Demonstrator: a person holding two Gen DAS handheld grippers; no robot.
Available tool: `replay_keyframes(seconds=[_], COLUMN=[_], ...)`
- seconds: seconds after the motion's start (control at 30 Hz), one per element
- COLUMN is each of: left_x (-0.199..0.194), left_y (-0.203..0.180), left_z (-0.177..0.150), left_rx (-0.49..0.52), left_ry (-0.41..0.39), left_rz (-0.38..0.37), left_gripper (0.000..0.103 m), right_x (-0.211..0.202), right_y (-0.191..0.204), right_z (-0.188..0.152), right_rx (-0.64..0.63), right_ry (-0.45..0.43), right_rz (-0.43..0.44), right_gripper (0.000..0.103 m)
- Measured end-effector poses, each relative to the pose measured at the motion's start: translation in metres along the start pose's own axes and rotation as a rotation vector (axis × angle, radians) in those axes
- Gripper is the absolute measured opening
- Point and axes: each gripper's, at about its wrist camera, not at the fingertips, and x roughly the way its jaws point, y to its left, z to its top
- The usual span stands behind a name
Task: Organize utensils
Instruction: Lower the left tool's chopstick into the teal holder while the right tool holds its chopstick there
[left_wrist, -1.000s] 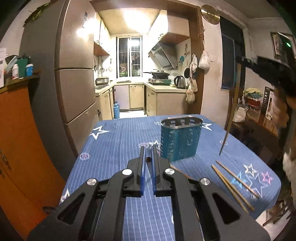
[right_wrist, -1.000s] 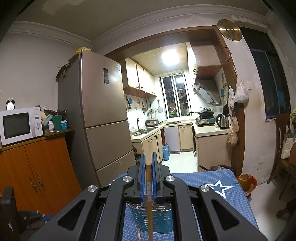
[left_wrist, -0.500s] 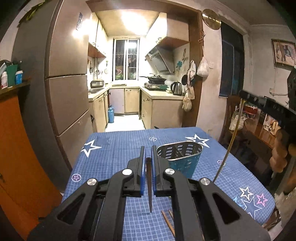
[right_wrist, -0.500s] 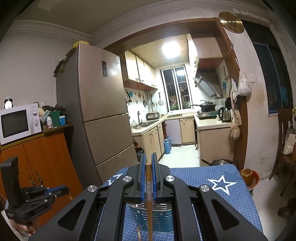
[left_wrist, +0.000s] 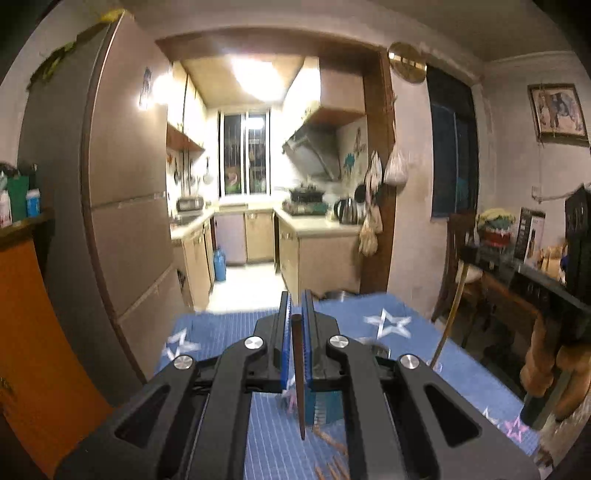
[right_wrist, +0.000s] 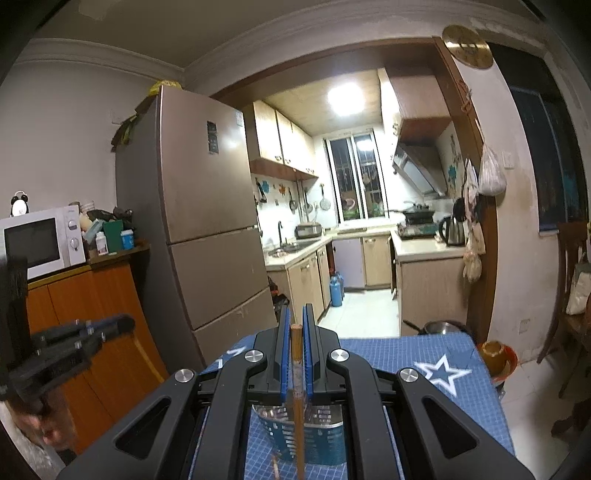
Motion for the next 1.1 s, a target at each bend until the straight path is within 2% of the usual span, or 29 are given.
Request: replay_keyframes(seconds=[0.27, 0.4, 0.5, 0.63, 0.8, 1.1], left_x=[0.004, 0.023, 0.047, 0.077, 0.104, 0.129], left_y=[-0.027, -0.038, -0.043, -0.045, -0.042, -0.018], left_z=[0.06, 0.069, 0.065, 0.052, 0.036, 0.002], left_rx=[0.037, 0.042, 0.034, 0.034, 0.054, -0.011], left_ry=[-0.157, -0.193, -0.189, -0.179, -0.16, -0.082], left_rz=[-0.011, -0.022, -0.04, -0.043, -0.029, -0.057], left_gripper=[0.004, 0.004, 0.004, 0.004, 0.004, 0.004], right_x=[0.004, 0.017, 0.033, 0.064, 0.099, 0.137], right_y=[0.005, 0.003, -0.002, -0.013, -0.027, -0.036], right_z=[0.04, 0.058, 0.063, 0.059, 0.041, 0.002], right_rx=[-0.019, -0.011, -0.007, 0.015, 0.041, 0.02], right_ry=[-0.062, -0.1, -0.121, -0.105, -0.068, 0.021], right_rz=[-0.001, -0.013, -0.039, -0.073, -0.113, -0.127], right_gripper=[0.008, 0.008, 0.008, 0.008, 0.008, 0.008])
